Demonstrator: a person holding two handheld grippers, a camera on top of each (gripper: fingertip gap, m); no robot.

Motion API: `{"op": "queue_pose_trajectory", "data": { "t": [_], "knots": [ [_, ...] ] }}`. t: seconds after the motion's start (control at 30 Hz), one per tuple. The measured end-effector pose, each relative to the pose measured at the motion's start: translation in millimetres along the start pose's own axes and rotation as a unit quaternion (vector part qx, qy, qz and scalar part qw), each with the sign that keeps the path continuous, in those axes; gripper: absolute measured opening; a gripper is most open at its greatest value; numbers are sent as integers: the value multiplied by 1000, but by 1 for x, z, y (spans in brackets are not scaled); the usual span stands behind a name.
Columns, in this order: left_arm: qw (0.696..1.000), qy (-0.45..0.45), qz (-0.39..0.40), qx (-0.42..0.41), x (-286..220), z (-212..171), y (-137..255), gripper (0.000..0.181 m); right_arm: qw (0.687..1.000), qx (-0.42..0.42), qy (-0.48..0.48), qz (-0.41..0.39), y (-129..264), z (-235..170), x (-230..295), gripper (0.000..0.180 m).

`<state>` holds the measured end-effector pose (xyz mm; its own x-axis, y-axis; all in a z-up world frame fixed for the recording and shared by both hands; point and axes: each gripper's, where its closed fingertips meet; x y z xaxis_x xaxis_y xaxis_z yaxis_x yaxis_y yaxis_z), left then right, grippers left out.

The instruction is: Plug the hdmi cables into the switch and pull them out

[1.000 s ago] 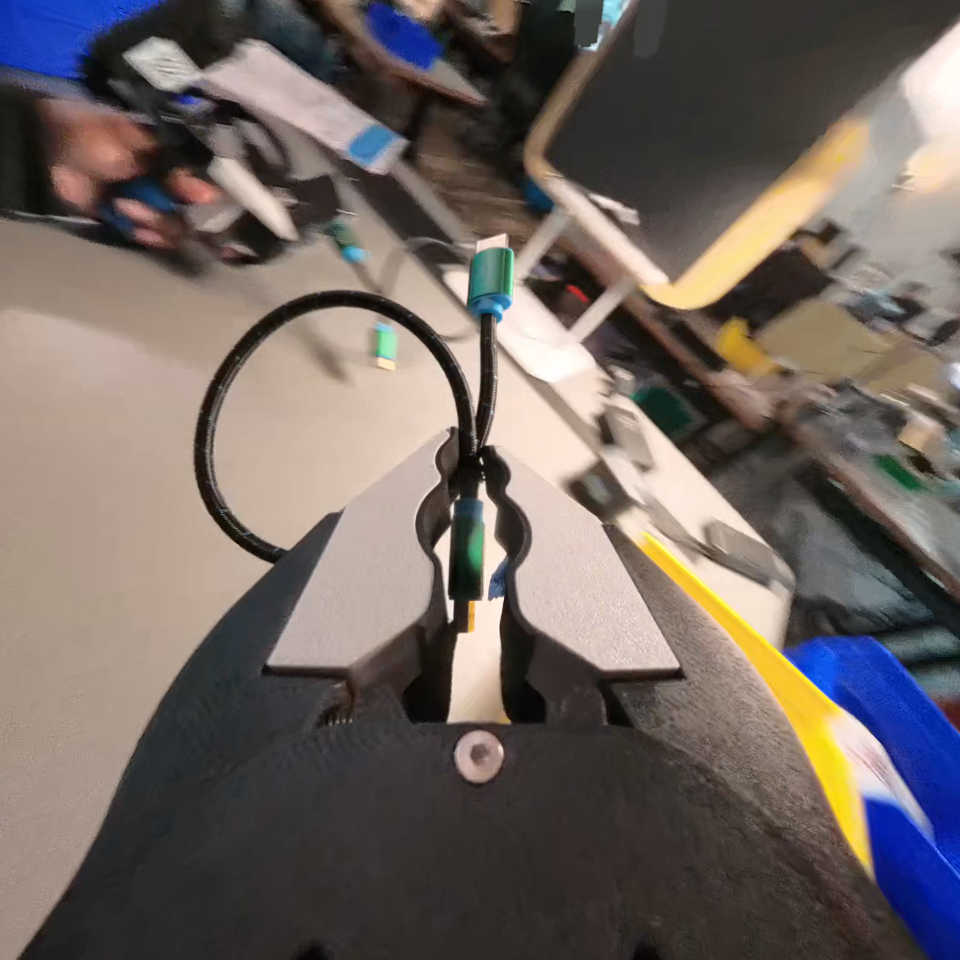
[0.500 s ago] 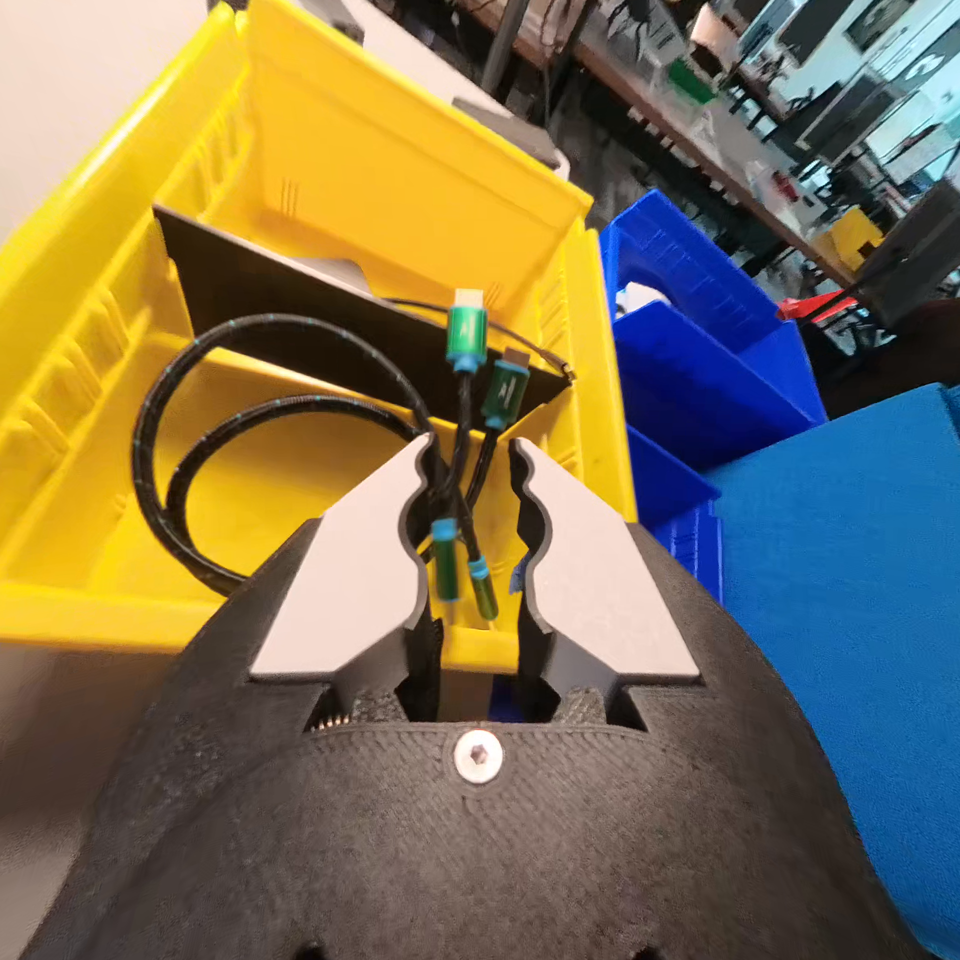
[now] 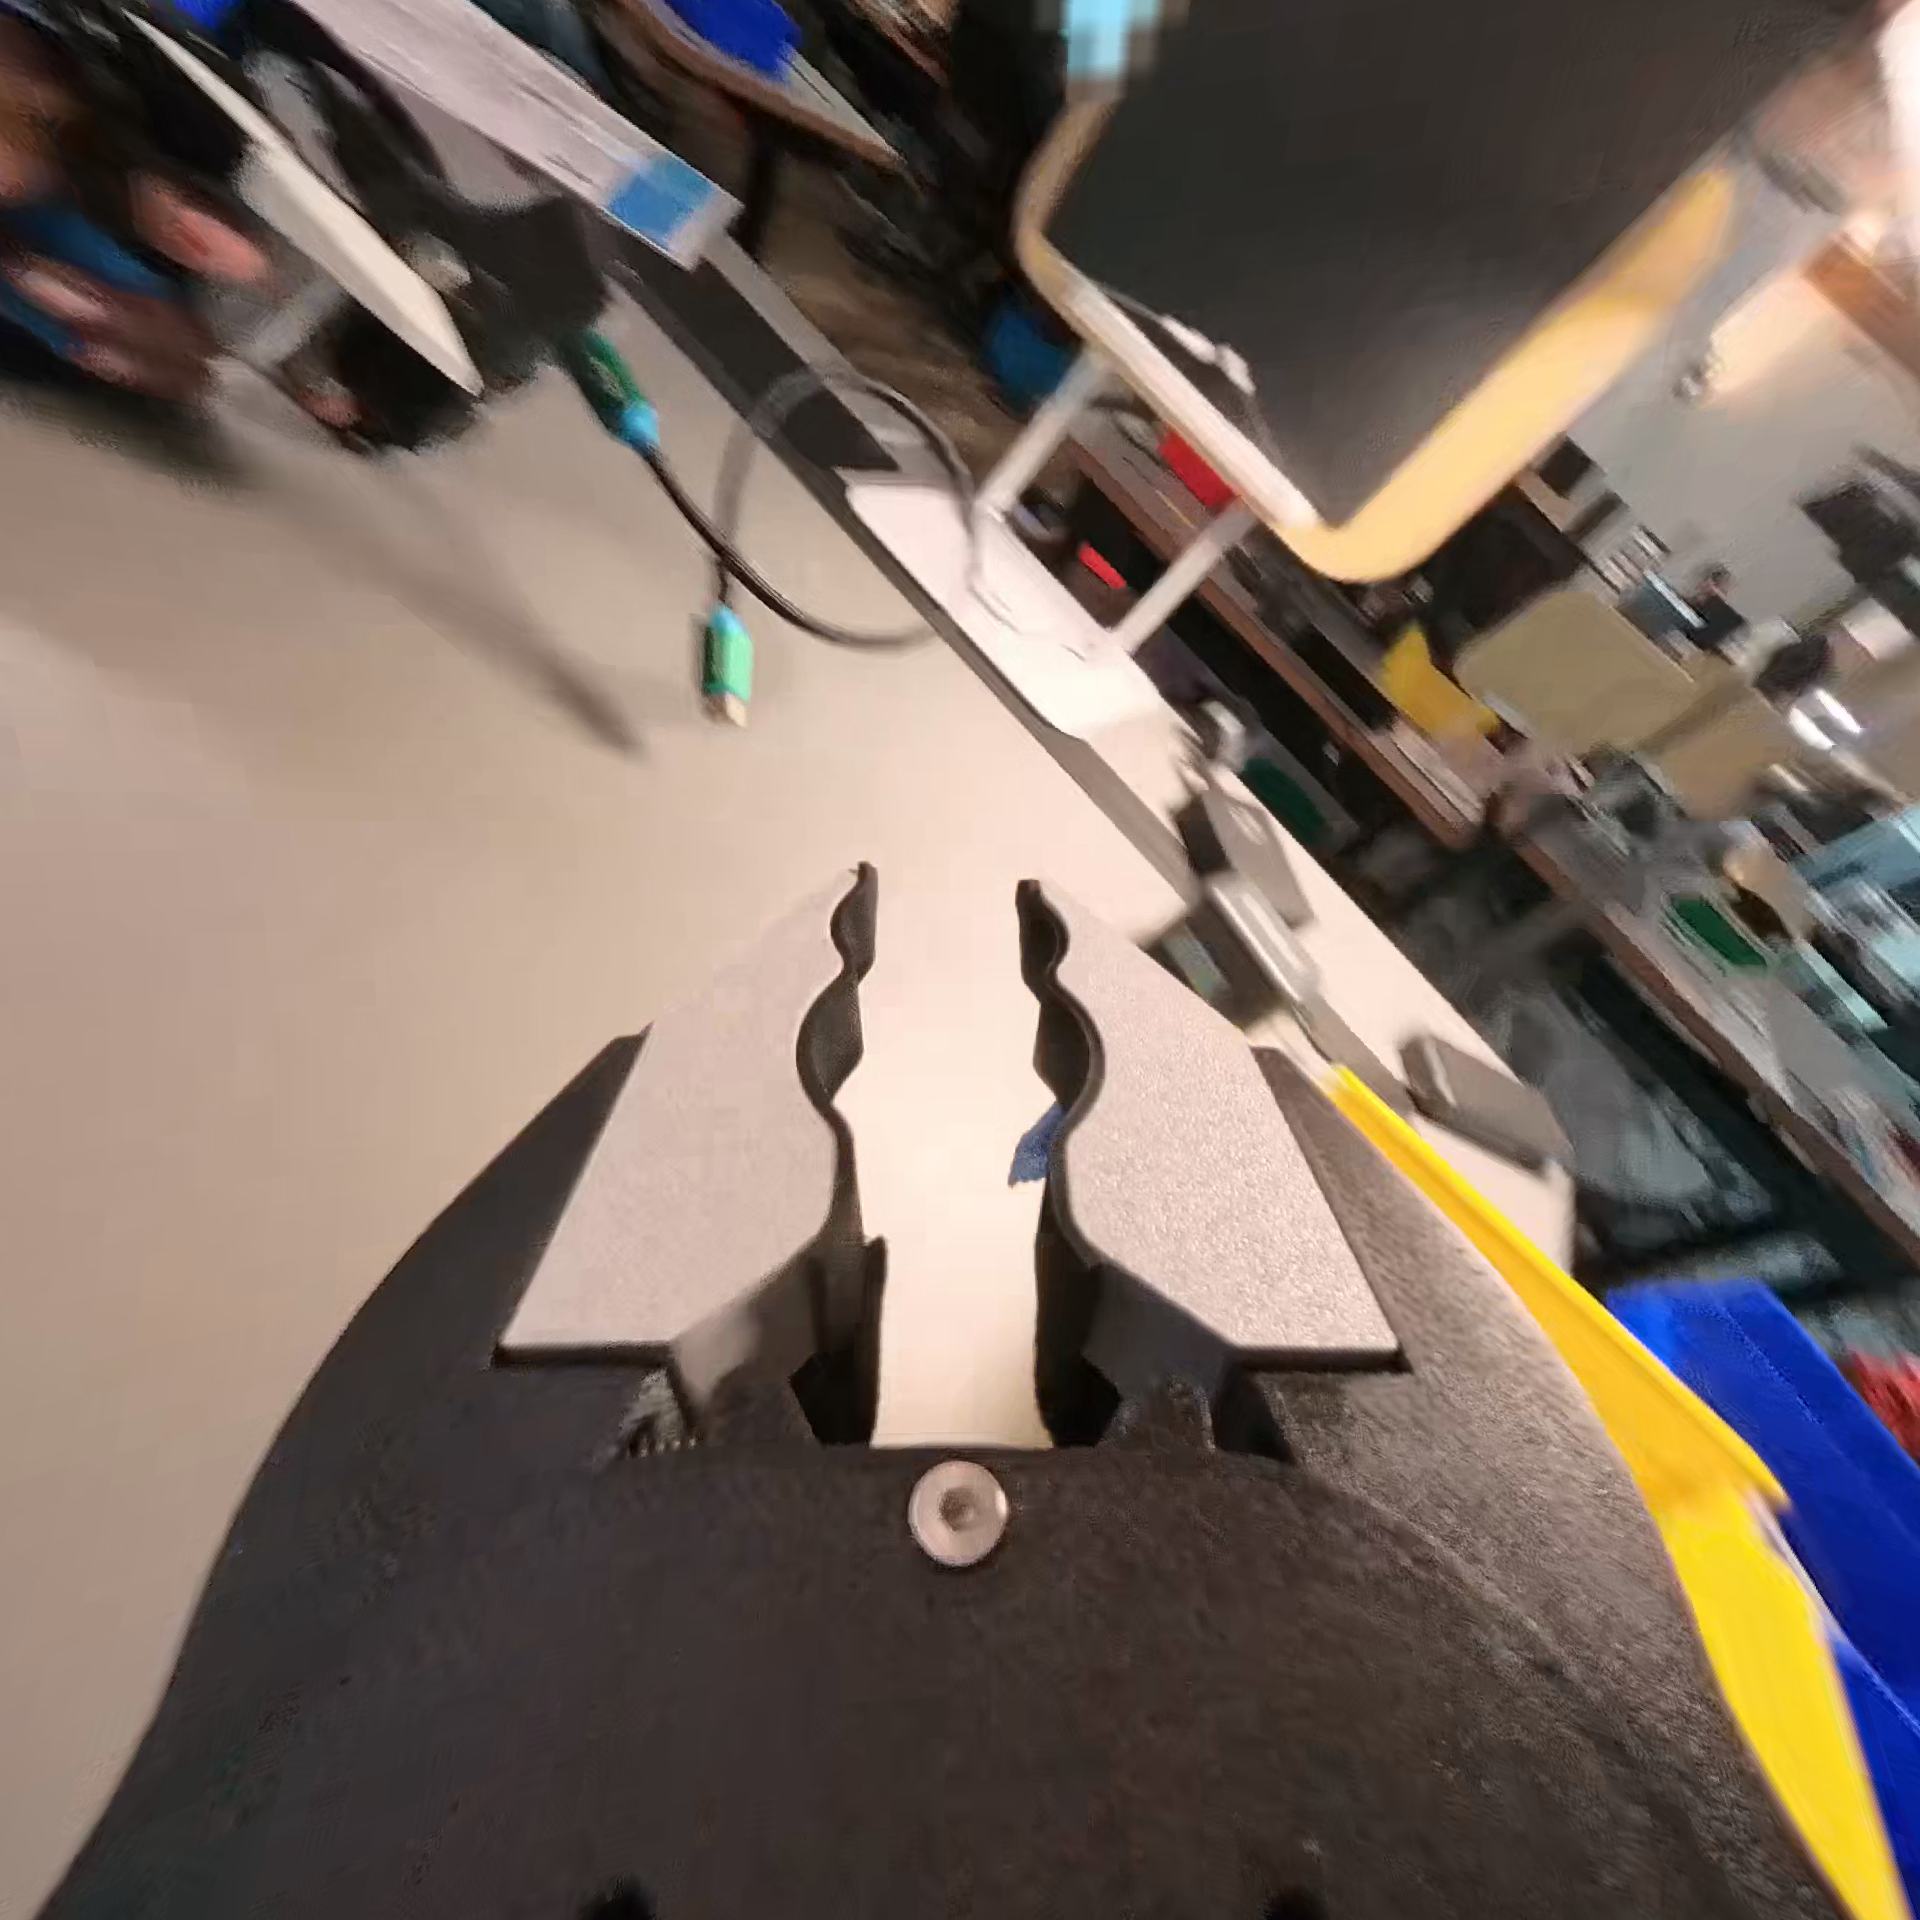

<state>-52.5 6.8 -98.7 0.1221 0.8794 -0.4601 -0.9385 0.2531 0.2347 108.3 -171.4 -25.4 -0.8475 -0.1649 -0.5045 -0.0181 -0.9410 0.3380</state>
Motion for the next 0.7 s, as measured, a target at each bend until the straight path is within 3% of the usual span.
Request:
{"op": "queue_pose_trajectory", "data": {
  "t": [0.23, 0.37, 0.43, 0.47, 0.6, 0.7],
  "knots": [
    [999, -22, -25, 10, -15, -2, -4, 24, 988, -81, 114, 66, -124, 65, 84, 30],
    [997, -16, -66, 27, -24, -8, -5, 25, 974, -37, 219, 45, -173, 62, 102, 35],
    [996, -7, -89, 24, -29, -7, -4, 26, 973, -40, 226, 23, -181, 61, 103, 28],
    [995, -3, -92, 26, -28, -8, -3, 25, 975, -50, 217, 14, -181, 62, 102, 14],
    [992, 16, -125, 31, -34, -9, -5, 23, 970, -76, 228, -20, -169, 63, 101, 11],
    [990, 40, -139, 1, -39, -2, -7, 31, 970, -82, 227, -39, -164, 64, 98, 10]
  ]
}}
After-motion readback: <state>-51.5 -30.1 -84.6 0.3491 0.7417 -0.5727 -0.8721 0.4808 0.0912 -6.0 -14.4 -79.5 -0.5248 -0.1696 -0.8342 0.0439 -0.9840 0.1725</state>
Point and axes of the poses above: each gripper's, where its closed fingertips meet, y back along the fingers, z out of its top, x = y × z across the jaws, and after that the axes turned 4 degrees about x, right-handed
